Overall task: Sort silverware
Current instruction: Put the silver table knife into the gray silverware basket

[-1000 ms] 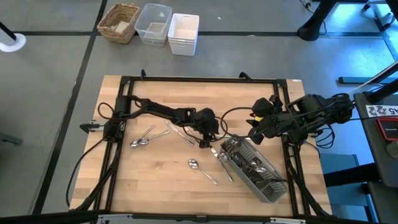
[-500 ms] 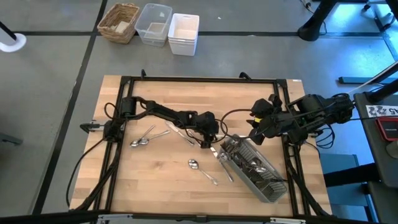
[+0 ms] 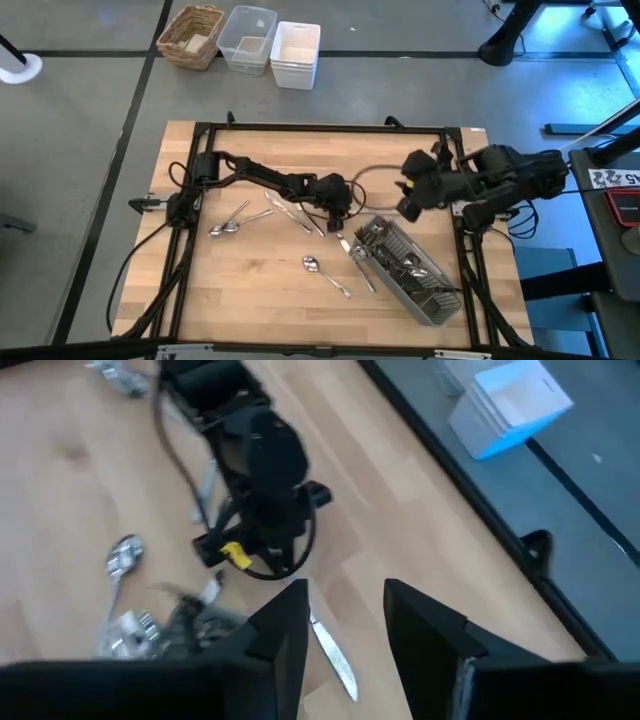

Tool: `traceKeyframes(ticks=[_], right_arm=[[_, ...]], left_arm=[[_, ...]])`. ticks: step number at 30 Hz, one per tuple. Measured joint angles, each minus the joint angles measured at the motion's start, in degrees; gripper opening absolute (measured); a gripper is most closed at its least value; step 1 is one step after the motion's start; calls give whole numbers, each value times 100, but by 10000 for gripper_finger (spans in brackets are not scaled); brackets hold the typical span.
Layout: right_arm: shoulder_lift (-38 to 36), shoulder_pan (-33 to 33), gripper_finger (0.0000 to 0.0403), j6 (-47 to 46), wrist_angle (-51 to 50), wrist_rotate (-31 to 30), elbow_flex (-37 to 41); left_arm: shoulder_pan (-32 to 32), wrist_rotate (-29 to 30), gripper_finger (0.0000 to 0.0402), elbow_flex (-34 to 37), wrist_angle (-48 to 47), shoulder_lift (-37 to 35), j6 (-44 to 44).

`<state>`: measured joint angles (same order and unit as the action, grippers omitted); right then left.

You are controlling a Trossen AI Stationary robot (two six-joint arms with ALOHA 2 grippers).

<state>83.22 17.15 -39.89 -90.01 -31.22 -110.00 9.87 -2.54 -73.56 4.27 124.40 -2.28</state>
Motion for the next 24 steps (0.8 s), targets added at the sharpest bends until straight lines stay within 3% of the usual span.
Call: traceKeyframes(ticks=[5, 14, 24], right_arm=[[2, -749, 133, 857, 1, 230, 2], [4, -2407, 133, 3011, 2, 1501, 278], [2, -3498, 133, 5565, 817, 2199, 2034]], left_arm=[[273, -84, 81, 9, -31, -30, 519], [751, -982, 81, 13, -55, -29, 1583], [948, -1603, 81, 19, -61, -24, 2607]])
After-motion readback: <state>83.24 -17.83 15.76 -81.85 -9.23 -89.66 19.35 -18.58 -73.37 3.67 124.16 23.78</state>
